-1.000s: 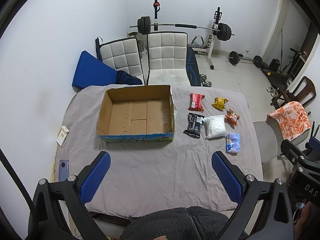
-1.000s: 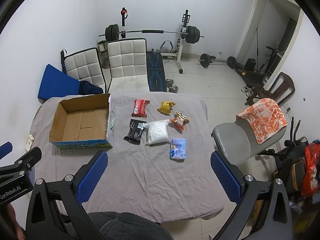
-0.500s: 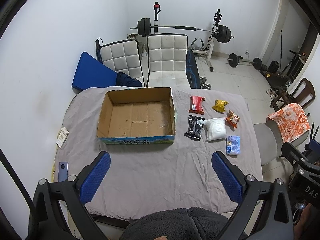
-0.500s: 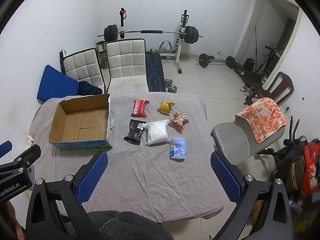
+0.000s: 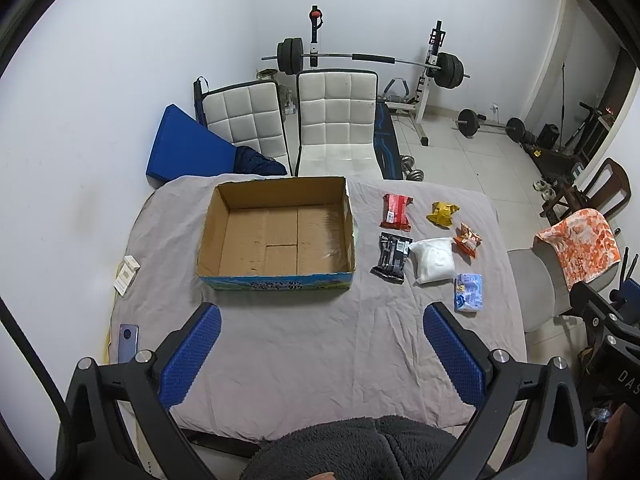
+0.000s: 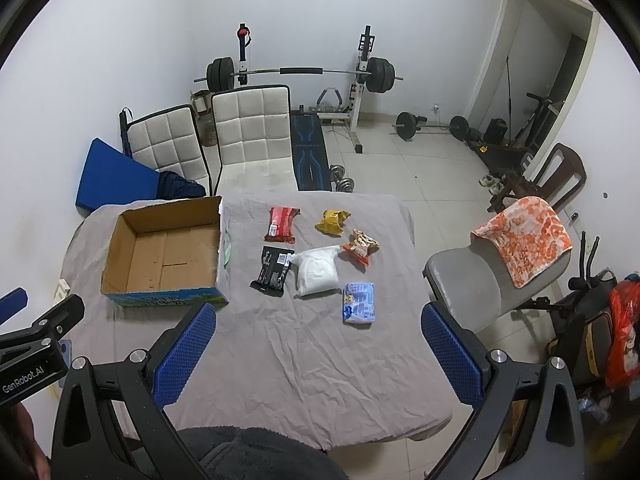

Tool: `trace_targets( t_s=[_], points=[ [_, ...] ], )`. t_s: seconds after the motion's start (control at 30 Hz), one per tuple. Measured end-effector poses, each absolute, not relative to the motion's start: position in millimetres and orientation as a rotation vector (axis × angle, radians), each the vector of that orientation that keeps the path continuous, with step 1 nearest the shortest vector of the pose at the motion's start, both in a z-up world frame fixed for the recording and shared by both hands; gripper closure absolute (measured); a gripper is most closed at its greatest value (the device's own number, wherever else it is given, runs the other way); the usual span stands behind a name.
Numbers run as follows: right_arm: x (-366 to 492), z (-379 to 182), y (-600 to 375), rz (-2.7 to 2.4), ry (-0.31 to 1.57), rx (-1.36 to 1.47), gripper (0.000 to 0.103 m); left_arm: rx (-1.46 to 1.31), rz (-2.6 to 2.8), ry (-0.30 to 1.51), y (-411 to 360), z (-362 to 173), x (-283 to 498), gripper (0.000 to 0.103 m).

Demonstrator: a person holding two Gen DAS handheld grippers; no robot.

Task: Organize soft objects

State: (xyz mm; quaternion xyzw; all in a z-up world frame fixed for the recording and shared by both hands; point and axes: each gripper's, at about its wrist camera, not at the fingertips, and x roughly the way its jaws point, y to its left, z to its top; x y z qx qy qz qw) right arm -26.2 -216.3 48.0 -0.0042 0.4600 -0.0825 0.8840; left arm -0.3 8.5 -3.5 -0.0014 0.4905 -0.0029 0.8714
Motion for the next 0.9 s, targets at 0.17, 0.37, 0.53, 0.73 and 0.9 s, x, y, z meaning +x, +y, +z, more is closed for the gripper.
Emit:
trace_targets(
  t_s=[0.17, 0.37, 0.53, 0.73, 0.9],
  points=[
    [-25.3, 50.0, -214.4, -0.17, 0.95, -0.008, 0.0, -0.002, -0.002, 1.019, 12.4, -1.8, -2.4, 0.0],
    [-29.2, 50.9, -212.7, -0.167, 0.94, -0.01, 0.0, -0.003, -0.001, 1.015, 14.2, -0.2, -3.8, 0.0],
    [-32.2, 50.7, -212.6, -0.165, 0.937, -0.012, 0.0, -0.004, -0.001, 1.013, 14.8, 0.1, -4.0, 0.0],
    [-34.2, 50.3, -212.2, -0.164, 0.936, -0.012, 0.0, -0.003, -0.001, 1.015, 15.2, 0.4, -4.1, 0.0],
    [-34.0, 50.8, -211.6, -0.161, 0.939, -0.01, 0.0, 0.0, -0.003, 1.016, 16.1, 1.4, -4.4, 0.0]
  ],
)
